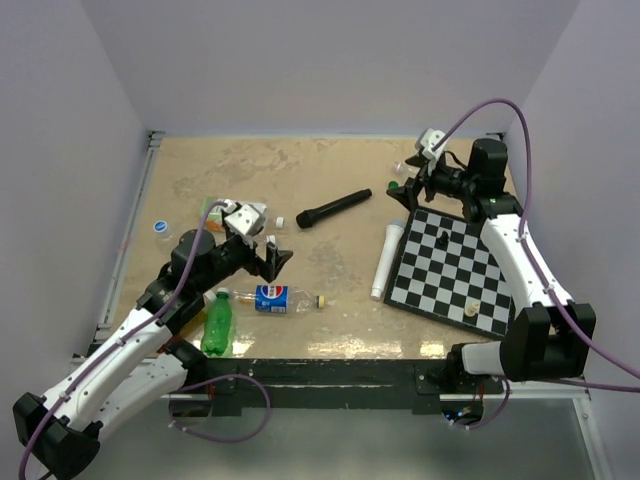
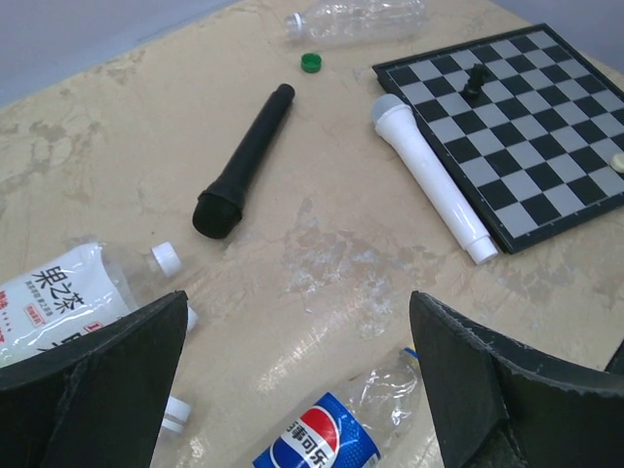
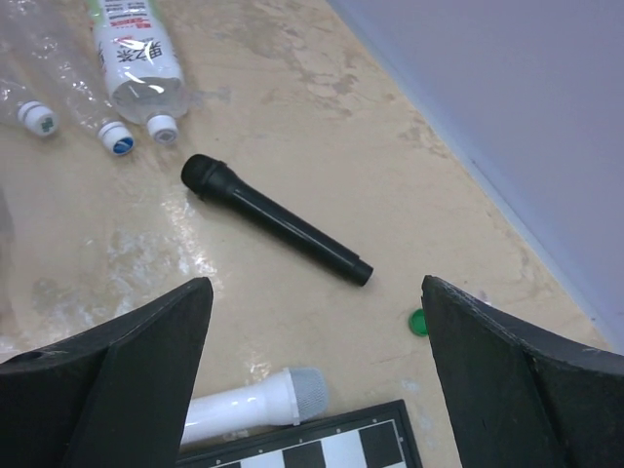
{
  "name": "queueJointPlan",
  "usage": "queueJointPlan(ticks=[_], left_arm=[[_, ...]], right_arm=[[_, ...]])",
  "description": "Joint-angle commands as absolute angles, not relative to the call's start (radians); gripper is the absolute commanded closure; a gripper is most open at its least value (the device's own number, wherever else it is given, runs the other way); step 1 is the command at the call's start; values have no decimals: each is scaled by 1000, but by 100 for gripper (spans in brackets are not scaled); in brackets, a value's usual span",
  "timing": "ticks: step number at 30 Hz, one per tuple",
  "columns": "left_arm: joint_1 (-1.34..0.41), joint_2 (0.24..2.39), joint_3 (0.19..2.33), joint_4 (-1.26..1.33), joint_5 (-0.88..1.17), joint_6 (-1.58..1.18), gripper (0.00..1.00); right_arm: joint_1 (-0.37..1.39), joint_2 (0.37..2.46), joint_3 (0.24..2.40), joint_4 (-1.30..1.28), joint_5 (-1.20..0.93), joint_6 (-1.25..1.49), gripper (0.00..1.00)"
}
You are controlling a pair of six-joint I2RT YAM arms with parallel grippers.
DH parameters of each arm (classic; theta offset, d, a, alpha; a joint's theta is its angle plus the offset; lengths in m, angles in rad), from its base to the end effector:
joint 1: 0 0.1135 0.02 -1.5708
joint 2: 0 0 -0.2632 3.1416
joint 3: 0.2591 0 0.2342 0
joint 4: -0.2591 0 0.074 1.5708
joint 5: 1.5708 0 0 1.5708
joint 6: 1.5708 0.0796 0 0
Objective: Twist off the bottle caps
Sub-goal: Pick up the plastic bottle at the center of the board.
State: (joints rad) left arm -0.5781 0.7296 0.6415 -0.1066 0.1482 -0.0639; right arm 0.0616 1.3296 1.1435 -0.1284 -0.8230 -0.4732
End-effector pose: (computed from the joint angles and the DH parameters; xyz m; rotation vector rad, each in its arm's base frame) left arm 0.1648 -0.1216 0.2992 0.5635 1.7115 -0.5932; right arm 0.3084 0.0775 0.3465 -0.9824 1.5182 0.4806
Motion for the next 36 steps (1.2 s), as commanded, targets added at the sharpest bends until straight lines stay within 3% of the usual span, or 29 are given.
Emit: queueJointPlan(ticks=[1,3,11,25,36], left_arm=[[-577,764,729,-188,238,-123,0],[-578,793,753,-247,253,-132,0],[-583,899,825,-411,259,-124,0],[-701,1061,934,-583,42,-34,0],[-778,1135,943,-627,8,80,0]], right_arm=[[43,1367,1166,-237,-946,-529,6],[43,1393,1184,-296,-966,-566,2],[41,1474,1216,-400,-992,-658,2],[41,1476,1215,-403,-989,-655,2],[43,1483,1215,-405,-989,-655,2]])
